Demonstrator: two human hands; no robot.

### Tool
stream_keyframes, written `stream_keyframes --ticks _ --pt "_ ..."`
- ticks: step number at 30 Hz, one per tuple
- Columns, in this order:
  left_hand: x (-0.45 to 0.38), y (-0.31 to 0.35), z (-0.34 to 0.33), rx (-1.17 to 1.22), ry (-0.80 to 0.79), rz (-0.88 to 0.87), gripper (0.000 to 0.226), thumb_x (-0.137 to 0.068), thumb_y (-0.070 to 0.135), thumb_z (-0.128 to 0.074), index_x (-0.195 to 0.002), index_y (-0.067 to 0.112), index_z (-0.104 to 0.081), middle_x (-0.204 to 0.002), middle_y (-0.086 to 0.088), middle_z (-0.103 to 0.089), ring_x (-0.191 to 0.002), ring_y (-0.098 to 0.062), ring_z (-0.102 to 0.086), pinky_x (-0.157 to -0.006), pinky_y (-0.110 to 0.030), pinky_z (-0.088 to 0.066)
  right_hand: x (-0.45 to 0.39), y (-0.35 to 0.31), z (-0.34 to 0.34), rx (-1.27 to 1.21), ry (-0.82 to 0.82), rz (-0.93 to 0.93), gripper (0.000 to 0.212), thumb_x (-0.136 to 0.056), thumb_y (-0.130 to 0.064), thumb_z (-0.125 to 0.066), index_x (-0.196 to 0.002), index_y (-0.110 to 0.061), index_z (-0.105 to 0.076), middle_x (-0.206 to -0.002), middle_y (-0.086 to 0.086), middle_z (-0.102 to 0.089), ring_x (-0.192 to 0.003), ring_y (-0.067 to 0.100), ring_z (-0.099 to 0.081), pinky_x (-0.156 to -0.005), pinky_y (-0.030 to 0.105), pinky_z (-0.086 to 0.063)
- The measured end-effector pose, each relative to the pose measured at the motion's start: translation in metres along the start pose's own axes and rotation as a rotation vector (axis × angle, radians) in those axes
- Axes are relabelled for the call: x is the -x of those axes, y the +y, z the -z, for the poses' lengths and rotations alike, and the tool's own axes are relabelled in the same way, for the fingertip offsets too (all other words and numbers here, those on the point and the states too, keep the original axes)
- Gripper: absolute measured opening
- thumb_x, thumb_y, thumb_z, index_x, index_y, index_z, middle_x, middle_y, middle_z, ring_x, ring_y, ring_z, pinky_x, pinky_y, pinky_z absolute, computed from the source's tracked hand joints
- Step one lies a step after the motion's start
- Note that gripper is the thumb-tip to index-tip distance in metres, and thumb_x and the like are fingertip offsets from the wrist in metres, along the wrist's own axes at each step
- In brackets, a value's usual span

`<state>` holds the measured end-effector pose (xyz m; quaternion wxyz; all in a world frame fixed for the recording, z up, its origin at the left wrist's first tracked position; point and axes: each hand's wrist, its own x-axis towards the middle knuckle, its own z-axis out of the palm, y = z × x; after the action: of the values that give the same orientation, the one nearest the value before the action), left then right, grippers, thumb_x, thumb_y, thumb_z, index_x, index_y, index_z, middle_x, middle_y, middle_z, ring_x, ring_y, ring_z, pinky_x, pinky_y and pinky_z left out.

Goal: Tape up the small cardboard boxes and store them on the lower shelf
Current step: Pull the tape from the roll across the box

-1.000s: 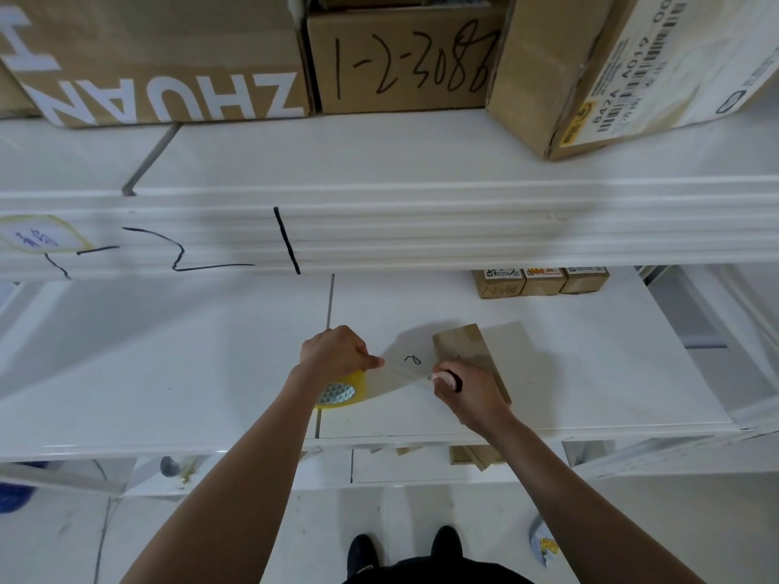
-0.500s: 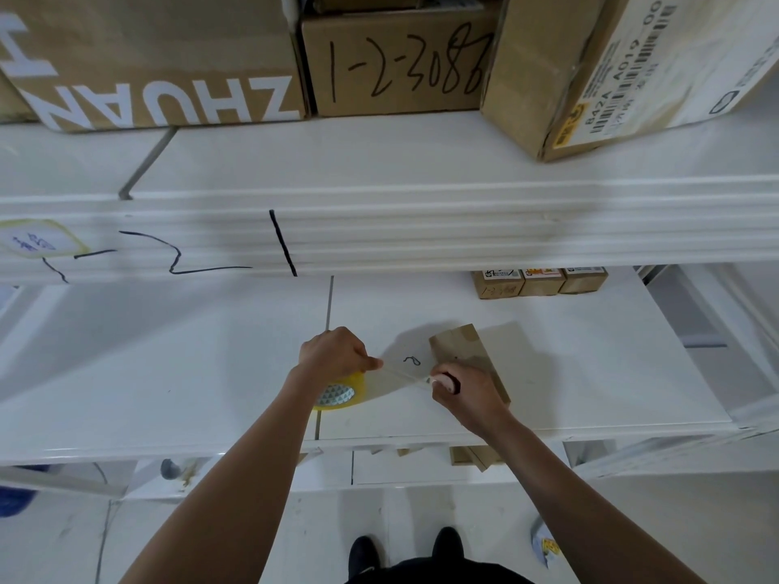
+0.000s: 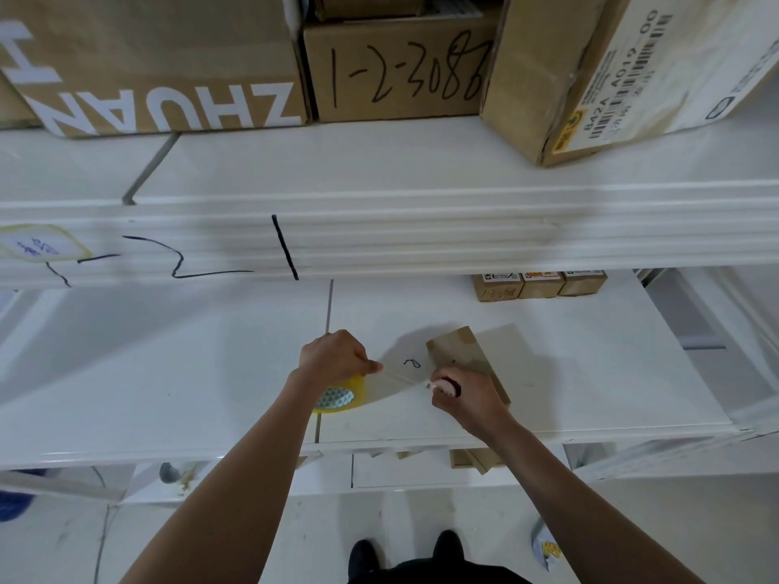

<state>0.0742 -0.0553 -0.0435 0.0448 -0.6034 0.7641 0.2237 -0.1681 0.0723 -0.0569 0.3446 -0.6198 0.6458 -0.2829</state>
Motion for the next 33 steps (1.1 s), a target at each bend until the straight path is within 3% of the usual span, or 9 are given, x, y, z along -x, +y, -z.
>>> stream_keyframes --ticks 13,17,20,24,28,33 --pt "0.001 0.000 0.003 0.006 -0.039 -0.012 0.044 -0.075 0.076 -0.065 -0.076 0.033 -0.074 -0.079 0.015 -0.068 -0.081 -0.013 -0.064 -0.071 -0.030 -0.043 0.002 0.002 0.003 -0.014 -0.042 0.013 0.003 -0.082 -0.011 -0.064 -0.082 -0.012 -0.068 -0.076 0.010 -0.064 -0.064 0.006 -0.050 -0.060 0.021 -0.037" --pt "0.003 0.000 0.004 0.004 -0.041 -0.008 0.045 -0.074 0.076 -0.065 -0.079 0.033 -0.076 -0.081 0.015 -0.070 -0.082 -0.012 -0.064 -0.070 -0.029 -0.043 0.002 0.000 0.004 -0.007 -0.046 -0.002 0.008 -0.084 -0.010 -0.066 -0.082 -0.019 -0.067 -0.074 0.000 -0.064 -0.064 0.002 -0.051 -0.060 0.016 -0.038" --pt "0.004 0.002 0.003 0.013 -0.030 -0.003 0.045 -0.074 0.076 -0.066 -0.076 0.032 -0.075 -0.077 0.016 -0.068 -0.081 -0.011 -0.063 -0.070 -0.029 -0.043 0.002 0.002 0.008 -0.073 0.023 -0.093 0.008 -0.087 -0.015 -0.070 -0.092 -0.021 -0.071 -0.083 -0.008 -0.068 -0.071 -0.002 -0.059 -0.061 0.010 -0.043" --pt "0.008 0.005 0.002 0.008 -0.008 -0.014 0.046 -0.074 0.078 -0.065 -0.070 0.033 -0.071 -0.078 0.016 -0.069 -0.085 -0.011 -0.063 -0.073 -0.030 -0.043 0.001 0.004 0.012 -0.143 0.139 -0.221 0.012 -0.084 -0.027 -0.069 -0.094 -0.032 -0.073 -0.095 -0.016 -0.072 -0.091 0.004 -0.066 -0.081 0.031 -0.054" --pt "0.011 0.003 0.002 0.037 0.001 -0.004 0.047 -0.074 0.078 -0.065 -0.063 0.031 -0.068 -0.073 0.016 -0.067 -0.082 -0.011 -0.063 -0.070 -0.030 -0.043 0.003 -0.001 0.008 -0.202 0.201 -0.242 0.016 -0.077 -0.039 -0.062 -0.089 -0.036 -0.072 -0.094 -0.020 -0.071 -0.093 0.005 -0.065 -0.084 0.035 -0.054" --pt "0.013 0.004 0.003 0.038 0.010 -0.022 0.045 -0.076 0.076 -0.066 -0.065 0.033 -0.067 -0.077 0.016 -0.067 -0.086 -0.013 -0.063 -0.074 -0.031 -0.044 -0.002 -0.003 0.007 -0.361 0.325 -0.291 0.018 -0.094 -0.018 -0.061 -0.104 -0.028 -0.072 -0.096 -0.003 -0.072 -0.085 0.019 -0.067 -0.076 0.037 -0.054"
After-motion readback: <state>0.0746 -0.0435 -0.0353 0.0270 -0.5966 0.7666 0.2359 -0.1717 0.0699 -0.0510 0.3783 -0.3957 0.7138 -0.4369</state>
